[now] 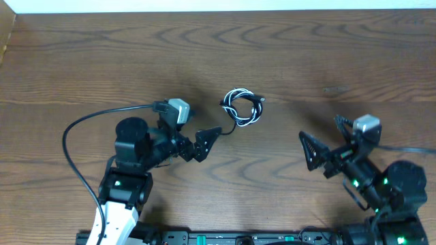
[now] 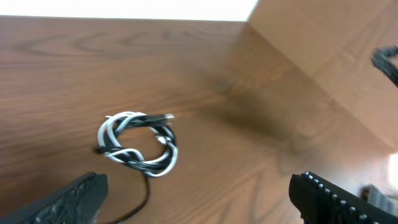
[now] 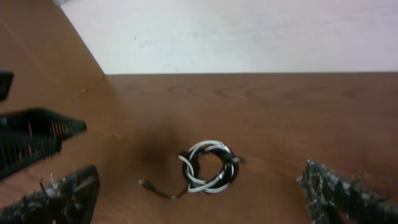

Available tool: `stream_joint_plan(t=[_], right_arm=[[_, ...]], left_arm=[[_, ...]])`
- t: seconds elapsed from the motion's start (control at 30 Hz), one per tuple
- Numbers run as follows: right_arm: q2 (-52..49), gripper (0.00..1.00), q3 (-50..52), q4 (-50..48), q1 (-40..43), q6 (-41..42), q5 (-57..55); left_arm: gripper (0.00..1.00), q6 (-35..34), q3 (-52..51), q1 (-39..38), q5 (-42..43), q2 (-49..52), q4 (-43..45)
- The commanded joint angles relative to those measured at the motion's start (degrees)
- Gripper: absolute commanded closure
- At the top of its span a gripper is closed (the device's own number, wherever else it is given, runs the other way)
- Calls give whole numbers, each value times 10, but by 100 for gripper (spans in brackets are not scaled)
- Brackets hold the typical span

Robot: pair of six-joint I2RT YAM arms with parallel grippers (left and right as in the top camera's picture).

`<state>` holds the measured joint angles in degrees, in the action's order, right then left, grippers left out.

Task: Untangle cables
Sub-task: 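Move the left gripper forward and lower it onto the cable bundle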

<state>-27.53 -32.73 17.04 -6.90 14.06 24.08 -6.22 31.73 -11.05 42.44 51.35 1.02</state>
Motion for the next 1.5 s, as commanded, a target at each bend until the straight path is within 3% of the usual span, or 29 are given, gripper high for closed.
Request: stream_joint_plan(t=[0.0, 0.2, 0.57, 0.8, 0.93, 1.0, 1.13, 1.23, 1.33, 1.47], right_arm=[[-50, 1, -52, 0, -2, 5, 18], [-118, 1, -104, 13, -2, 5, 75], [-179, 1, -127, 17, -2, 14, 155], [-196, 1, -127, 23, -2, 9, 94], [-211, 1, -127, 10, -2, -41, 72], [-220, 1, -127, 3, -2, -77, 45], [-245, 1, -127, -9, -2, -53, -10], [-267, 1, -127, -5, -2, -9, -50], [-295, 1, -127, -3, -2, 20, -80], [-335, 1, -127, -6, -2, 26, -92]], left_arm=[[2, -5, 51, -14, 36, 29, -30], [2, 9, 128, -32, 36, 108, -106], [2, 118, 368, -31, 31, 313, -369], [2, 115, 410, -31, 37, 376, -360], [2, 116, 410, -32, 12, 377, -341], [2, 95, 410, -32, 11, 379, -315], [2, 11, 410, -34, 3, 392, -249], [0, -108, 410, -35, -69, 413, -225], [9, -232, 410, -35, -144, 440, -238], [18, -303, 410, -35, -154, 480, -245]])
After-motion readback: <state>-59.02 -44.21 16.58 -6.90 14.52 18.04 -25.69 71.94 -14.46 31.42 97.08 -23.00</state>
